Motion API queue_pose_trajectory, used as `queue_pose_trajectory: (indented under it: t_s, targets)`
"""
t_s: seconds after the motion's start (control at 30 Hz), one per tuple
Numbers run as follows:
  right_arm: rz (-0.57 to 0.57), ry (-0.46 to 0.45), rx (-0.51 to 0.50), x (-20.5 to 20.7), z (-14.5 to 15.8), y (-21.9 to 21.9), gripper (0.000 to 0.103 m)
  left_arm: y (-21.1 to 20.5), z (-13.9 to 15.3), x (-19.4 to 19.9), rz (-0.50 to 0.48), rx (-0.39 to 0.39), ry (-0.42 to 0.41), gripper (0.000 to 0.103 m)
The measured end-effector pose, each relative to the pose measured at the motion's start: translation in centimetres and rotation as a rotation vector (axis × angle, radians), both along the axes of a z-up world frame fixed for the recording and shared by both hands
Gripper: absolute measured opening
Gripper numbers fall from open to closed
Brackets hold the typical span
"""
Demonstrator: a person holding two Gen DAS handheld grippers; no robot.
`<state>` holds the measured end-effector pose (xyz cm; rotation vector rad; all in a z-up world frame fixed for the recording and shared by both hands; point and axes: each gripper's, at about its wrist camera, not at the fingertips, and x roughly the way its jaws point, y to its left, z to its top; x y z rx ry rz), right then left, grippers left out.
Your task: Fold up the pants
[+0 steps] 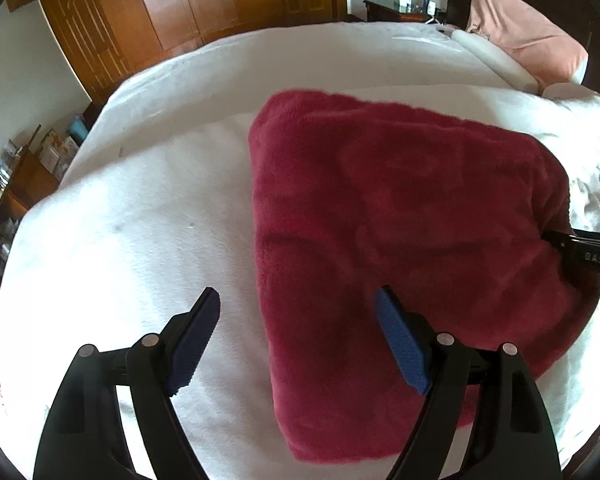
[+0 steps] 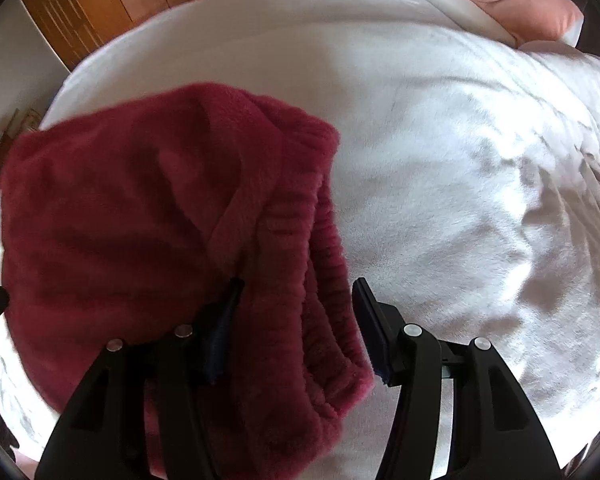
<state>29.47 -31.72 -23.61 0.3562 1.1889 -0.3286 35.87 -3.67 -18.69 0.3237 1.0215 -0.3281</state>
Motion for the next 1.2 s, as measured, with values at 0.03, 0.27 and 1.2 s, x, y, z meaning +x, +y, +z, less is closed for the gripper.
queue_pose_trajectory:
  t_s: [0.03, 0.27, 1.2]
  targets:
    - [0.002, -0.018, 0.003, -0.5, 0.6, 0.1, 0.056, 0.0, 0.6, -0.3, 0.004, -0.006, -0.009, 0.080]
    - [0.002, -0.151, 0.029, -4.8, 5.5, 1.1, 0.061, -0.1, 4.9, -2.6, -0.002, -0.051, -0.078, 0.081]
    - [0.183, -0.503, -0.182, -13.5, 23.4, 10.1, 0.100, 0.4, 20.5, -12.8, 0.039, -0.118, -0.315, 0.098]
